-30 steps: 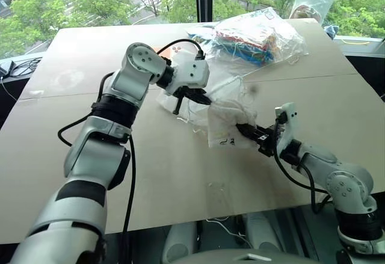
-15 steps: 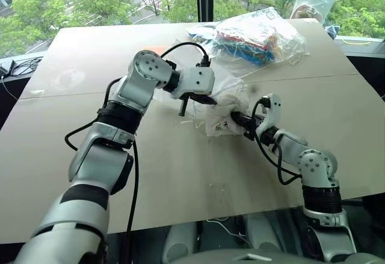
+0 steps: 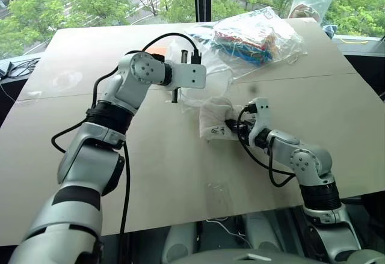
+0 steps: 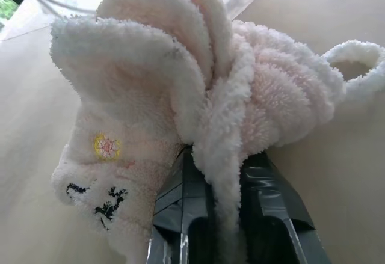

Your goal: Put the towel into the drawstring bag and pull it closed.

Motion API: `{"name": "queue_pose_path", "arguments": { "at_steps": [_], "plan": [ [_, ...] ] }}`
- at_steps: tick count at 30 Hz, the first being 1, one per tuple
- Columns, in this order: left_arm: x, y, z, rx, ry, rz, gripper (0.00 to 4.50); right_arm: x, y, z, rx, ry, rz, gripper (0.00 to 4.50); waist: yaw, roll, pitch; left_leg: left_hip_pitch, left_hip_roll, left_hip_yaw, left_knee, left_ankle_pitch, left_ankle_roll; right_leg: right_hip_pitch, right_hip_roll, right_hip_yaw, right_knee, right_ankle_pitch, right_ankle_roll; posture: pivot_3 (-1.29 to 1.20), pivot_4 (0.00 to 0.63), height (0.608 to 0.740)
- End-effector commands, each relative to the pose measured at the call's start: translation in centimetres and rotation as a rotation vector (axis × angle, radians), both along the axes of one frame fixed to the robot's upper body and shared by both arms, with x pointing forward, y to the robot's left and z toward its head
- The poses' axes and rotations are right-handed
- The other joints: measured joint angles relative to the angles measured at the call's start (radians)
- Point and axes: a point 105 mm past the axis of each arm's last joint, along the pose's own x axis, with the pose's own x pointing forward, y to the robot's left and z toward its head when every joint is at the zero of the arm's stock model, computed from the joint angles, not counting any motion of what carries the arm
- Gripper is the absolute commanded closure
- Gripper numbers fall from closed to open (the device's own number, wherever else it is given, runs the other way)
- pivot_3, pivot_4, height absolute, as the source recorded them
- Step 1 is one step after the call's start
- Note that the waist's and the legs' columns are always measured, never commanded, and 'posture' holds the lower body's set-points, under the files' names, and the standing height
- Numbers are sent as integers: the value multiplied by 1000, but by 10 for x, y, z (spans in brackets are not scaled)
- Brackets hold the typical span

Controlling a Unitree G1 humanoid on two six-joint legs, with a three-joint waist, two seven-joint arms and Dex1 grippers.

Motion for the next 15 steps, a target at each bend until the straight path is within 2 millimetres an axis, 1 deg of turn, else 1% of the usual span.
{"name": "queue_pose_path", "arguments": {
  "at_steps": [1, 2, 3, 5, 6, 7, 8, 10, 11, 14, 15],
  "plan": [
    [-14, 11, 3, 53, -77, -134, 4500, -15, -2, 28, 88, -98, 80, 4469, -1, 0, 0, 0, 0, 0, 0, 0, 0, 0, 0, 0, 0, 0, 0, 0, 150, 740],
    [-20, 15, 3, 52, -50, -172, 4500, -22, -4, 34, 113, -114, 108, 4469, 0, 0, 0, 0, 0, 0, -1, 0, 0, 0, 0, 0, 0, 0, 0, 0, 150, 740],
    [-18, 22, 7, 81, -54, -172, 4500, -33, -7, 39, 121, -144, 155, 4469, 0, 0, 0, 0, 0, 0, -1, 0, 0, -1, 0, 0, -1, 0, 0, 0, 150, 740],
    [-18, 41, 10, 183, -5, -166, 4500, -57, -12, 49, 140, -183, 260, 4469, 7, 0, 0, -1, 0, -1, -1, 0, 0, -1, 0, -2, -1, 0, 0, 0, 150, 740],
    [-14, 48, 16, 224, -18, -147, 4500, -64, -15, 51, 140, -187, 282, 4469, 6, 0, 1, -1, 0, -1, -1, 0, 0, 0, 0, -3, -2, 0, 0, 0, 150, 740],
    [-9, 51, 24, 233, -47, -124, 4500, -68, -18, 51, 135, -188, 294, 4469, 5, -1, 1, -1, 0, -1, -1, 0, 0, 0, 0, -3, -2, 0, 0, 0, 150, 740],
    [-3, 50, 33, 225, -88, -100, 4500, -72, -20, 51, 124, -189, 306, 4469, 5, -1, 1, -2, 0, -1, -1, 0, 0, 0, 0, -3, -2, 0, 0, 0, 150, 740],
    [4, 46, 44, 200, -147, -74, 4500, -76, -21, 51, 114, -189, 318, 4469, 10, -2, 1, -2, -1, -1, 0, 0, 0, 2, 0, -3, -3, 0, 0, 0, 150, 740],
    [8, 39, 50, 156, -197, -63, 4500, -75, -22, 51, 115, -191, 301, 4469, 12, -2, 1, -1, -1, -1, 0, 0, 0, 3, -1, -4, -3, 0, 1, 0, 150, 740],
    [16, 23, 53, 26, -285, -38, 4500, -67, -26, 50, 118, -205, 216, 4469, 10, -2, 0, 1, 0, -2, 0, 0, 0, 6, -1, -4, -4, 0, 1, 0, 150, 740],
    [17, 21, 52, -9, -294, -25, 4500, -65, -26, 50, 121, -209, 189, 4469, 9, -2, 0, 2, 0, -2, 0, 0, 0, 6, -1, -4, -5, 0, 1, 0, 150, 740]
  ]
}}
